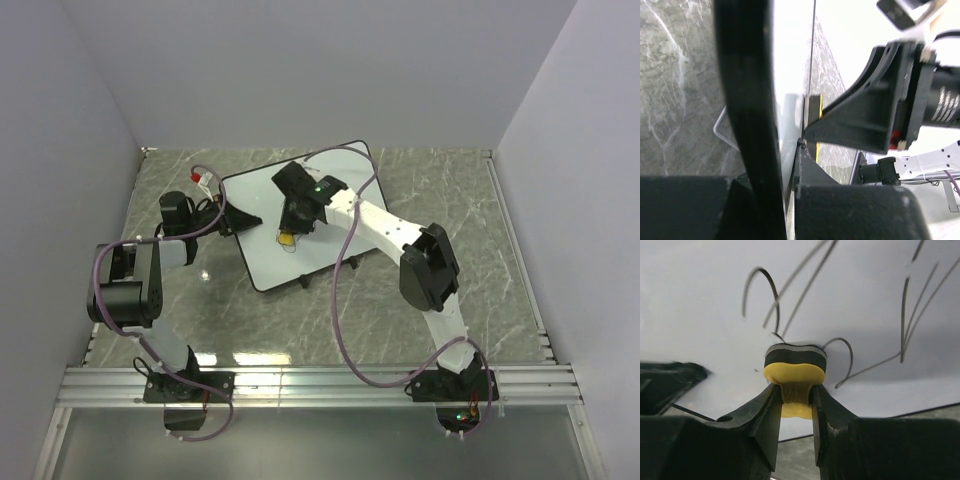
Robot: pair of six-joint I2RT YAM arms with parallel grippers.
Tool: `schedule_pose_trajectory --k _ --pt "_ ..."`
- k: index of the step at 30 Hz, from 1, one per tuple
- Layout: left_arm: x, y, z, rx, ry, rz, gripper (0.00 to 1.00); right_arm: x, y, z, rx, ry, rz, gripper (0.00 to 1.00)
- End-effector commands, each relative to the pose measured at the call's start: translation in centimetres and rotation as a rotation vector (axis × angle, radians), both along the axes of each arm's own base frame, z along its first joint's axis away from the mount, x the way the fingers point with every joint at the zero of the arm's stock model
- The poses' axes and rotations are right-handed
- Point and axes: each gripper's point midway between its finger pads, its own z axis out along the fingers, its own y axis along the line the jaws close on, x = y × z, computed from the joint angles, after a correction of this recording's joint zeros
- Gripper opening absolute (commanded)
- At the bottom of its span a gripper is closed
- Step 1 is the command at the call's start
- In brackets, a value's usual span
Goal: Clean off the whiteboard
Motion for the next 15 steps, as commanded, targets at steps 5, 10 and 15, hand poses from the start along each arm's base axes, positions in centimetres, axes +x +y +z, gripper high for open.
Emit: schedule_pose_trajectory --k 5,10,15 --pt "-0.6 -0.7 -3.5 0.106 0.015 -0.007 0.0 -3.5 -2.9 -5.9 -0.23 0.084 0.032 0.0" --pt "-0.6 -0.7 -3.7 0.114 0.021 -0.004 0.0 -2.2 0.2 -2.5 -0.114 0.013 0.083 0.0" --pt "-0.5 -0.8 -3.8 0.118 0.024 -0.006 0.0 -3.5 3.9 -1.0 -0.033 -0.01 0.183 0.0"
